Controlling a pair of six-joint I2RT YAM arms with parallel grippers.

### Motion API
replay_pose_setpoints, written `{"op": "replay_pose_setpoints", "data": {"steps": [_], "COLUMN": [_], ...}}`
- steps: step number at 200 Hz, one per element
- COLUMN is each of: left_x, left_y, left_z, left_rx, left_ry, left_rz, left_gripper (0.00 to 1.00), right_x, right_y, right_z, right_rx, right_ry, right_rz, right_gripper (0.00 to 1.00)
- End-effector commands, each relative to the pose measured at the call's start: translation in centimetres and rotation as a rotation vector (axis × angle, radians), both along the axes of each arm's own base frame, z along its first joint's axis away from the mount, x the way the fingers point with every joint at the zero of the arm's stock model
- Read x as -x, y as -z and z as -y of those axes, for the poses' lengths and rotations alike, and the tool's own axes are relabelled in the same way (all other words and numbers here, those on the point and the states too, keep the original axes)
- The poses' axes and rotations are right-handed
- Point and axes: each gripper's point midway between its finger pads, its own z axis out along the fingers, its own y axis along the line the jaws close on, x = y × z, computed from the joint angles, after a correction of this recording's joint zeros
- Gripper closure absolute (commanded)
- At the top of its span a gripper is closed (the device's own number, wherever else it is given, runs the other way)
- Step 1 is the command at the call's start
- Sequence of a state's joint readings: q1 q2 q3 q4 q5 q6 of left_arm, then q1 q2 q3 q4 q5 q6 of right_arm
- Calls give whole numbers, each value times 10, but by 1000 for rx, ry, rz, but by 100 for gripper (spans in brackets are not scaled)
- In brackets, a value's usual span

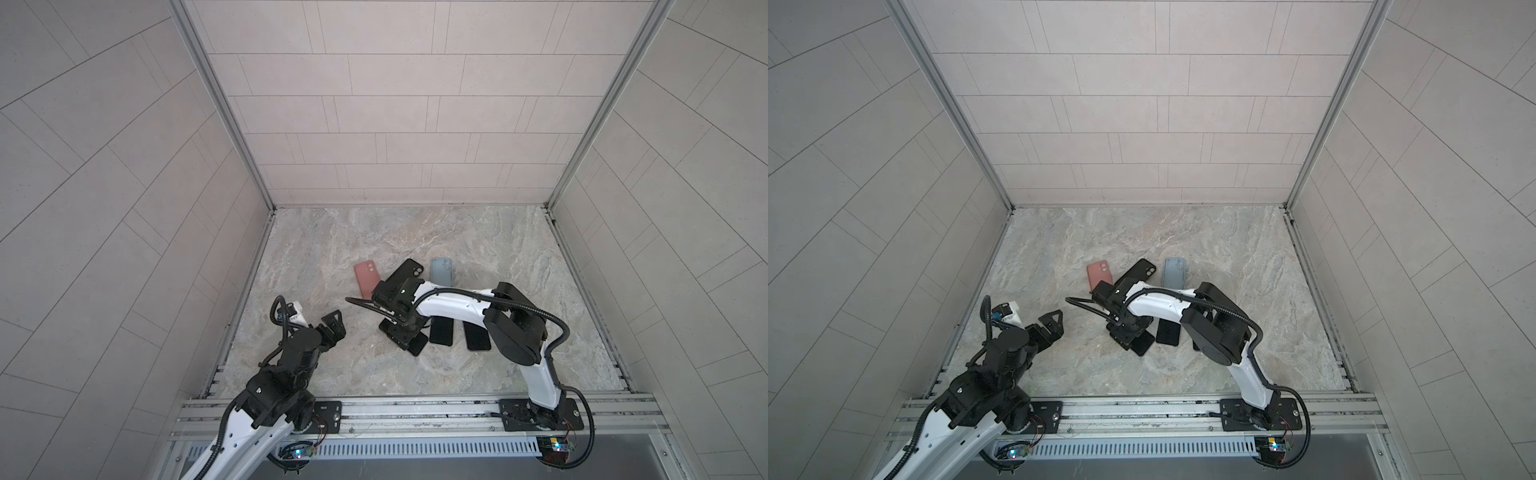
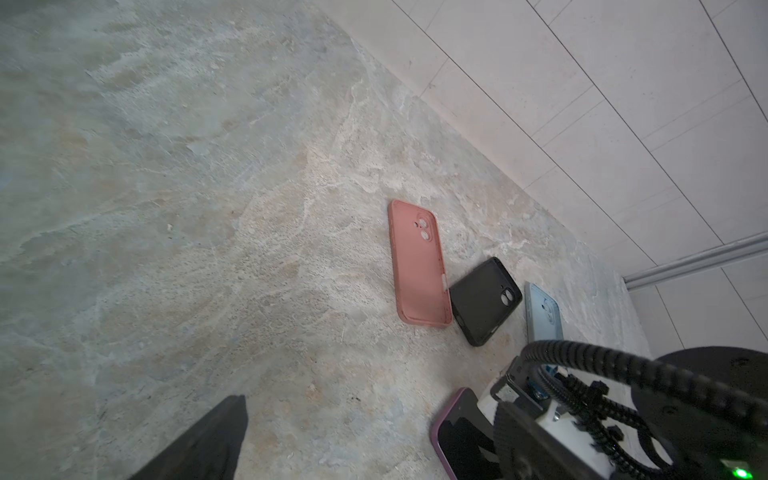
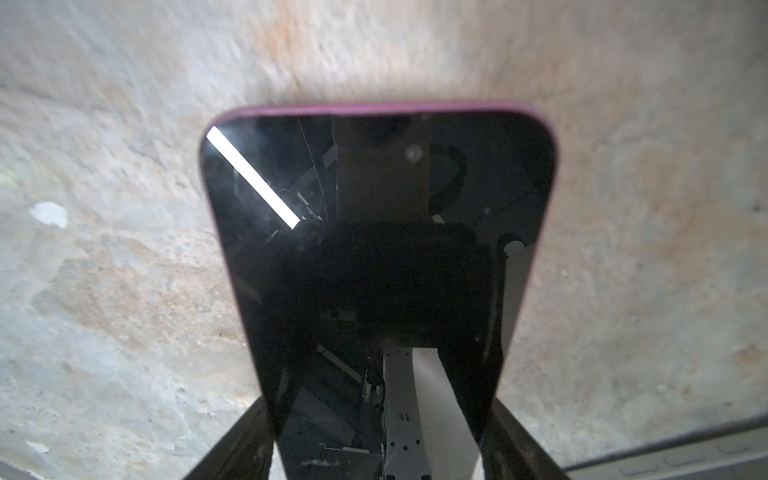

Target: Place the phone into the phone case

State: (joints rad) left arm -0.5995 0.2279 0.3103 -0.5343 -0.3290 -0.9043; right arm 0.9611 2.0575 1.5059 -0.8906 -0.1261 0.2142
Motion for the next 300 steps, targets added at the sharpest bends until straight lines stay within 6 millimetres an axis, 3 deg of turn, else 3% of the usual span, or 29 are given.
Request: {"op": "replay_pose_setpoints", "data": {"steps": [1,39,56,75,93,124,166,195,232,265,300], "left_x": [-2,-6,-10,-17,-24,-32,-33,-34,-39,-46,-48], "left_y": [-23,-34,-51,-74,-81,-93,-92,-96,-107,-99,-85], "left_z": [36,113,143,161,174,181,171,159,168,177,184], "left_rx": [162,444,513,569,587,625,674,687,698,672,653], "left_ry": [131,367,488,556,591,608,565,528,568,600,630], "left_rz": [8,-150,-167,-148,-160,-140,-158,-148,-139,-157,-194], "left_gripper": [1,14,21,29,32,37,37,34,32,41,43], "right_x": [3,8,12,16,18,11,-1,-1,6,6,5], "right_y": [-46,-115,-129,-138,-143,-148,-146,-142,-145,-152,-162], "right_z": [16,23,27,25,24,22,24,30,27,37,39], "right_rx": [-16,-108,-119,-150,-164,-159,-160,-144,-191,-184,-224], "right_ry": [16,12,33,56,75,108,186,202,190,169,159], "right_rz": [52,99,86,57,35,24,25,30,-1,-12,-50], "right_gripper": [44,61,72,83,85,86,87,89,88,88,88]}}
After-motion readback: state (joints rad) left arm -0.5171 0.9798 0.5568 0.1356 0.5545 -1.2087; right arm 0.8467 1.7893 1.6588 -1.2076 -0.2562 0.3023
